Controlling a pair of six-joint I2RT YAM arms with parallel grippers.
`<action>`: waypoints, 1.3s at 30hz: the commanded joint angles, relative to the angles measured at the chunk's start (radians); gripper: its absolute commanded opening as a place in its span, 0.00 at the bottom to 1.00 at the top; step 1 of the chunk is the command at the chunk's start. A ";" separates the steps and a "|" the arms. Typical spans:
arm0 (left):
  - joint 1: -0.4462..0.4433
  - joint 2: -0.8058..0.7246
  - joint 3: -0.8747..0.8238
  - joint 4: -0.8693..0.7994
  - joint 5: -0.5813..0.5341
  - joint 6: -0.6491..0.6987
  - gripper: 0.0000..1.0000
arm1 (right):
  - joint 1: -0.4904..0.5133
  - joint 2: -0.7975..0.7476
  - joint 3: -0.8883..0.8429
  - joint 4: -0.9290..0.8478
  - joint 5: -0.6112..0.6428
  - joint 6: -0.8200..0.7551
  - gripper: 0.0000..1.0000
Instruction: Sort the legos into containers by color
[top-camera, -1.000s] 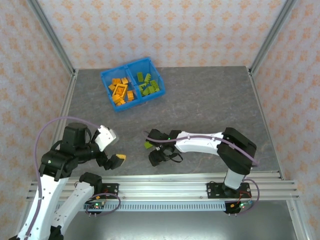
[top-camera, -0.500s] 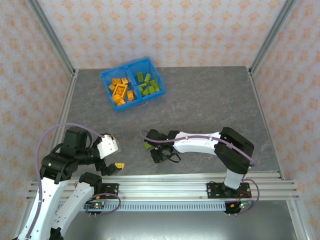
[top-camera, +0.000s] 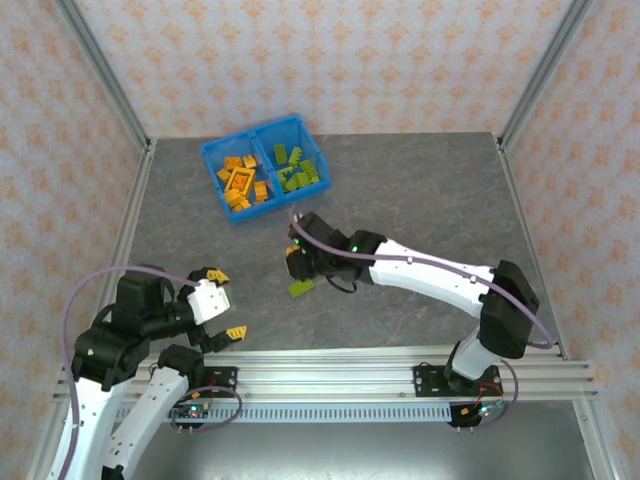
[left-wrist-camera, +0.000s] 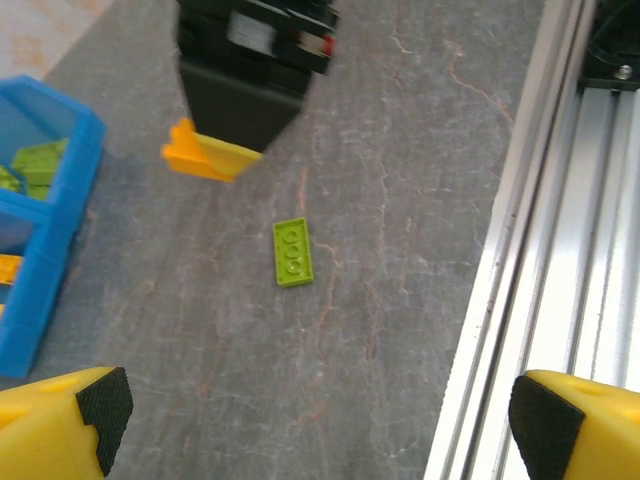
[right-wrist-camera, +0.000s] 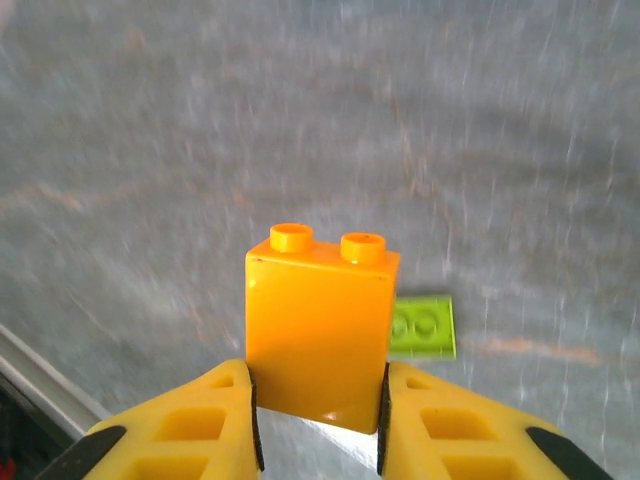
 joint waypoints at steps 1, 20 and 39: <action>-0.007 -0.050 -0.029 0.116 -0.056 -0.074 1.00 | -0.062 0.081 0.127 0.066 0.021 -0.021 0.30; -0.006 -0.168 -0.019 0.276 -0.774 -0.681 1.00 | -0.179 1.114 1.422 -0.063 -0.041 0.040 0.30; -0.006 -0.019 -0.004 0.297 -0.580 -0.799 1.00 | -0.150 0.502 0.808 -0.127 -0.031 -0.084 0.45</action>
